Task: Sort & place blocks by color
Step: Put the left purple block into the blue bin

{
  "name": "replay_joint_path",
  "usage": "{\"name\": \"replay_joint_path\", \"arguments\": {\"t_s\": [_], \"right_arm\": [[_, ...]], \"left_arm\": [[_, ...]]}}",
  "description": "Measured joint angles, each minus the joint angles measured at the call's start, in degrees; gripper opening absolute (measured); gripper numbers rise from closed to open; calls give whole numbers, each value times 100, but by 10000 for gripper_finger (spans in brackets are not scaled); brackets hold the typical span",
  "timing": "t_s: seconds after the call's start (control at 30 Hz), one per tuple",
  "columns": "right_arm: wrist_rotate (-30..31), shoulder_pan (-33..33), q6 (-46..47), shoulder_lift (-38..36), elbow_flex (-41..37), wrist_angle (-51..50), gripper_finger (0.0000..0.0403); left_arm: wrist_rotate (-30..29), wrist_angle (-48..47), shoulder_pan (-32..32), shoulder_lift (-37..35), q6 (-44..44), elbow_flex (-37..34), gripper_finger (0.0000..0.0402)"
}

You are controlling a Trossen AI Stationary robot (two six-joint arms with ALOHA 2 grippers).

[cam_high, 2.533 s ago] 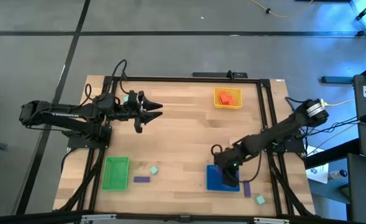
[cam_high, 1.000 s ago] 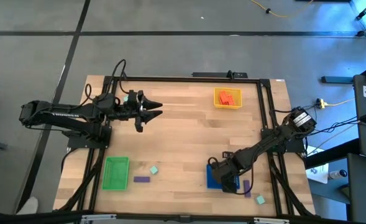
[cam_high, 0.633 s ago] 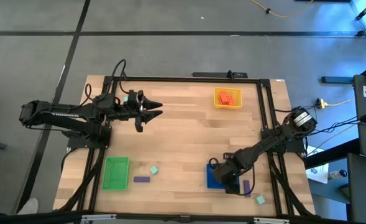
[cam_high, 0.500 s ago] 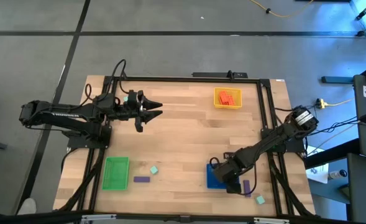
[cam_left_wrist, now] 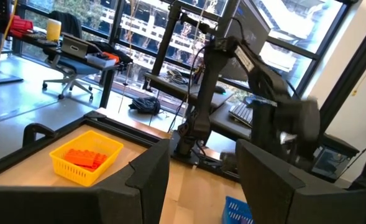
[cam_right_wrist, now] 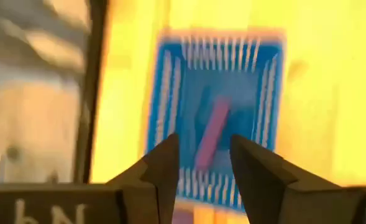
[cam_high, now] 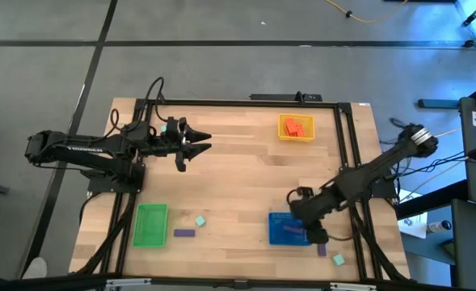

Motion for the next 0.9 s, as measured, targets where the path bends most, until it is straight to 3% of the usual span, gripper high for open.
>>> {"name": "replay_joint_path", "arguments": {"t_s": [0.2, 0.33, 0.43, 0.53, 0.67, 0.9], "right_arm": [[1600, -562, -171, -626, 0, 1438, 144], [1907, -1323, -890, -725, 0, 2603, 144], [1388, -1960, -1467, -726, 0, 3416, 144], [470, -2600, -1777, -726, 0, 4012, 144], [-540, -3267, -1817, -726, 0, 4791, 144], [-753, -3565, -2079, -728, 0, 5705, 144]], "left_arm": [[0, 3, 1, 0, 0, 0, 174], [2, 4, -1, 0, 0, 0, 174], [45, 2, -1, 0, 0, 0, 174], [70, 2, -1, 0, 0, 0, 174], [165, 4, -1, 0, 139, 0, 174], [219, 7, -1, 0, 381, 0, 174]]}}
